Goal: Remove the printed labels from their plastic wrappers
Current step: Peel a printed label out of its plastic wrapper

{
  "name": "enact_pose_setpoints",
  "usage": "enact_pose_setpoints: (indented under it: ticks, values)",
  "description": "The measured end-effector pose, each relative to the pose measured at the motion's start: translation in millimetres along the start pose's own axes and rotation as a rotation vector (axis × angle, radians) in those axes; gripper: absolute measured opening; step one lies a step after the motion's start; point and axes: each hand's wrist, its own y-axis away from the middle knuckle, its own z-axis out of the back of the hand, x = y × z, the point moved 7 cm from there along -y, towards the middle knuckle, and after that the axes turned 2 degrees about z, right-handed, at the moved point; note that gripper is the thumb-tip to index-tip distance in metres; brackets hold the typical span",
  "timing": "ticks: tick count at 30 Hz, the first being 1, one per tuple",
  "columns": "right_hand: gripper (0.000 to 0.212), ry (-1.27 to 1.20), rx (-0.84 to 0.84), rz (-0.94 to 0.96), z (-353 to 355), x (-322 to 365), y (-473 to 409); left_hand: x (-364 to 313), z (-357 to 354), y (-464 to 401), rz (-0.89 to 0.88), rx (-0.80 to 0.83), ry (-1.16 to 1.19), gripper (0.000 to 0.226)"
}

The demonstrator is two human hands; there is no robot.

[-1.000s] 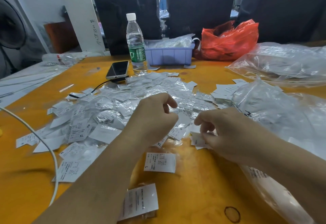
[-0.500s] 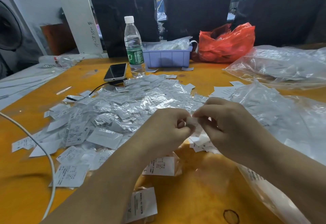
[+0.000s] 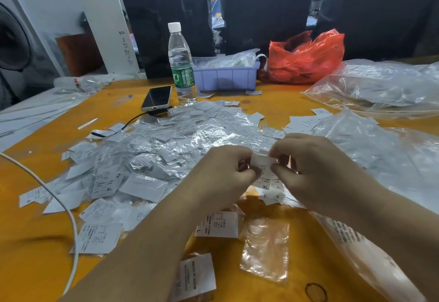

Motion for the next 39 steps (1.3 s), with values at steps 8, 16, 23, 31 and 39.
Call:
enact_pose_setpoints:
  ticks: [8, 16, 23, 31, 39]
  values:
    - [0.008, -0.039, -0.133, 0.04, 15.1, 4.1, 0.2, -1.4, 2.5, 0.6, 0.014, -0.013, -0.04, 0.03]
    - [0.014, -0.088, -0.13, -0.002, 12.5, -3.6, 1.4, -6.8, -2.3, 3.2, -0.011, 0.08, -0.083, 0.006]
    - [0.014, -0.117, -0.148, 0.005, 15.8, -6.7, 0.6, -2.8, -18.4, 8.6, 0.039, 0.277, -0.301, 0.039]
    - [0.016, -0.237, -0.079, -0.129, 7.3, -15.8, 0.2, -4.7, -20.4, 5.8, 0.013, 0.25, -0.355, 0.024]
    - [0.016, -0.179, 0.013, -0.194, -2.1, -22.4, 0.3, -1.0, -11.7, 4.4, 0.031, 0.212, -0.466, 0.019]
